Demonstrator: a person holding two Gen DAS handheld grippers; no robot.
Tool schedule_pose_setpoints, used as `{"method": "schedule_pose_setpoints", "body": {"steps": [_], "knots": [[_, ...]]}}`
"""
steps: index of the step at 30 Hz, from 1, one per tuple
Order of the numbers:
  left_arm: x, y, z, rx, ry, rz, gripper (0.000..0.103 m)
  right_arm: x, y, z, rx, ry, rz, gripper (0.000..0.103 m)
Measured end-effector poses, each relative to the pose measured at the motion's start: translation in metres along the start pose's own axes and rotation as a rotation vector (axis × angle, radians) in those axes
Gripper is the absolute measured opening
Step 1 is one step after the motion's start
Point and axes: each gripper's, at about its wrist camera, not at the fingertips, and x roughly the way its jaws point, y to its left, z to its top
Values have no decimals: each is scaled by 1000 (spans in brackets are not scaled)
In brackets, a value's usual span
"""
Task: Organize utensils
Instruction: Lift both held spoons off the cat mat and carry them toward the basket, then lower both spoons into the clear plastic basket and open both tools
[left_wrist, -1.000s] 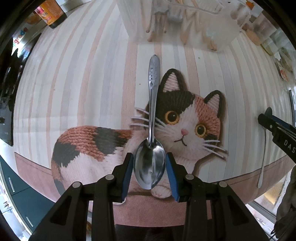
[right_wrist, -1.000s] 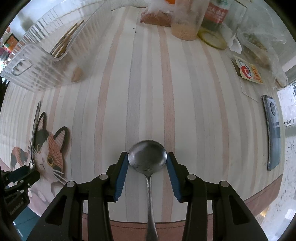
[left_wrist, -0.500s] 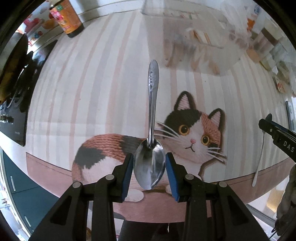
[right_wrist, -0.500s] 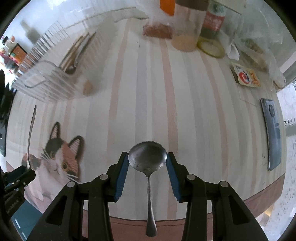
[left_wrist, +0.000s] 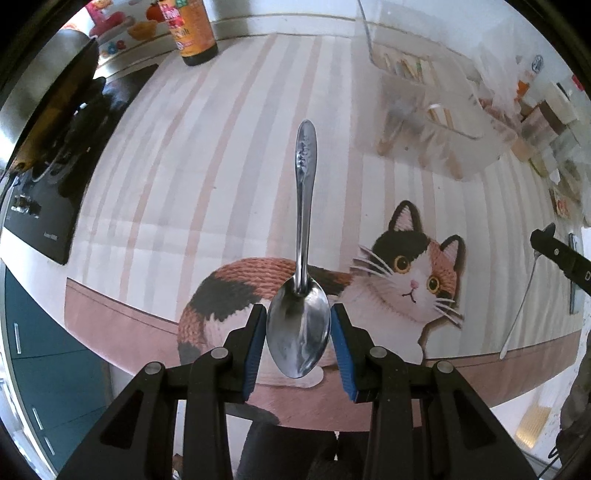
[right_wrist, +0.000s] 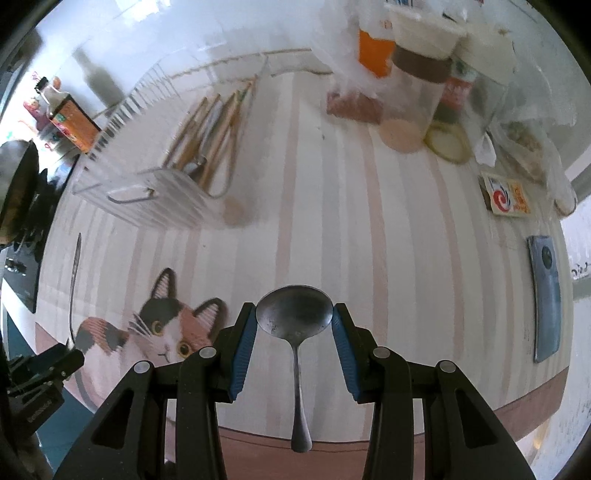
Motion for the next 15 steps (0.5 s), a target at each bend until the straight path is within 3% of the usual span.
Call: {"method": "schedule_pose_setpoints", "body": {"steps": [15], "knots": [[-65,28,17,-39,-158,-11,32,-60,8,25,7,-142,48,43]]}}
